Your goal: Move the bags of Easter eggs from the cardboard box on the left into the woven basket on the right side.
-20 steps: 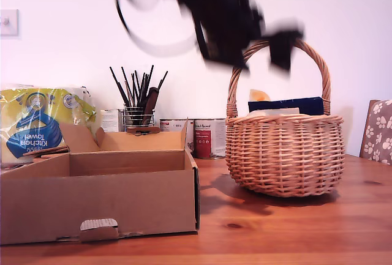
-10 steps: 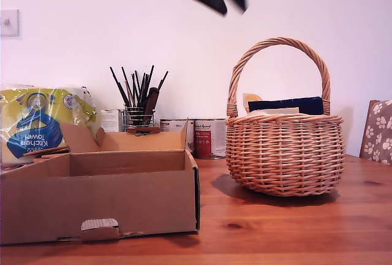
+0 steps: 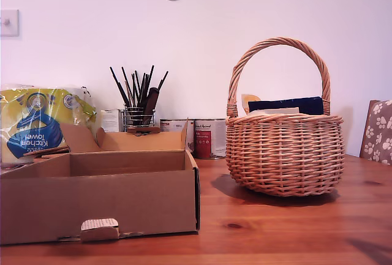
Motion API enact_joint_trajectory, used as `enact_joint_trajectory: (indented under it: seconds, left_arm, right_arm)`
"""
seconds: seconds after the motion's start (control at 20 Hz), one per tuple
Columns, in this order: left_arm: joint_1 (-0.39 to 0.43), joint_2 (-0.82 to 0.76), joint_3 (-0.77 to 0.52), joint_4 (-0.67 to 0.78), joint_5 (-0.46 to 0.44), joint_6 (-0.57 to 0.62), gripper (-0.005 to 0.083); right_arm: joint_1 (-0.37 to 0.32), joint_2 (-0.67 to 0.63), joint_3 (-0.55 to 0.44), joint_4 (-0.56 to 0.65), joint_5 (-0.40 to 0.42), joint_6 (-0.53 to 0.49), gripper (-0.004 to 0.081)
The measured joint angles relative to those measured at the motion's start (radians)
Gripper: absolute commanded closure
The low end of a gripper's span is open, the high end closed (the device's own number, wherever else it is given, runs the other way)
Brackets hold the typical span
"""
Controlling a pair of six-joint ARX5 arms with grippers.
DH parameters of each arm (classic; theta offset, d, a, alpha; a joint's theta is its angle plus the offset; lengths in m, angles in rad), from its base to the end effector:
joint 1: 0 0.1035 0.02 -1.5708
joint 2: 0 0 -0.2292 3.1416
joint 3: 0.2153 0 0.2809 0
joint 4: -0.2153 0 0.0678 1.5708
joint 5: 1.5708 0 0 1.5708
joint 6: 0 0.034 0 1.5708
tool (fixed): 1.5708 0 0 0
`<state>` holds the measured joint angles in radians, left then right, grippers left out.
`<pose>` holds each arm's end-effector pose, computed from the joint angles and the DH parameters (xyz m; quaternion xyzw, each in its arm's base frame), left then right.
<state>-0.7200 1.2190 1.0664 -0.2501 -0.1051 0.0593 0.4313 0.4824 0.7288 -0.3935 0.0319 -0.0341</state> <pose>0.2391 -0.2049 0.2964 0.1078 0.1743 -0.3018 0.9311 0.1541 0.0697 0.3200 -0.0335 0.0681 0.1990 0.9770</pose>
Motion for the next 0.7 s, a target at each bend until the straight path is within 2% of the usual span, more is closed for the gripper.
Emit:
enact_joint_trajectory:
  seconds: [0.2,0.35,0.55,0.7]
  left_arm:
    - [0.13,-0.2,-0.239,0.057,-0.005,-0.048,0.0792]
    - [0.174,-0.382,-0.369,0.052,-0.008,-0.079,0.0792]
    - [0.201,-0.596,-0.422,-0.021,-0.026,-0.103,0.0792]
    - [0.203,-0.669,-0.422,-0.059,-0.031,-0.106,0.0792]
  right_arm:
    - [-0.03,0.011,-0.064,0.055,-0.019,-0.014,0.0781]
    - [-0.039,0.01,-0.071,0.084,-0.067,-0.019,0.0781]
    - [-0.039,0.009,-0.072,0.095,-0.073,-0.019,0.078]
    - [-0.039,0.009,-0.072,0.081,-0.067,-0.019,0.078]
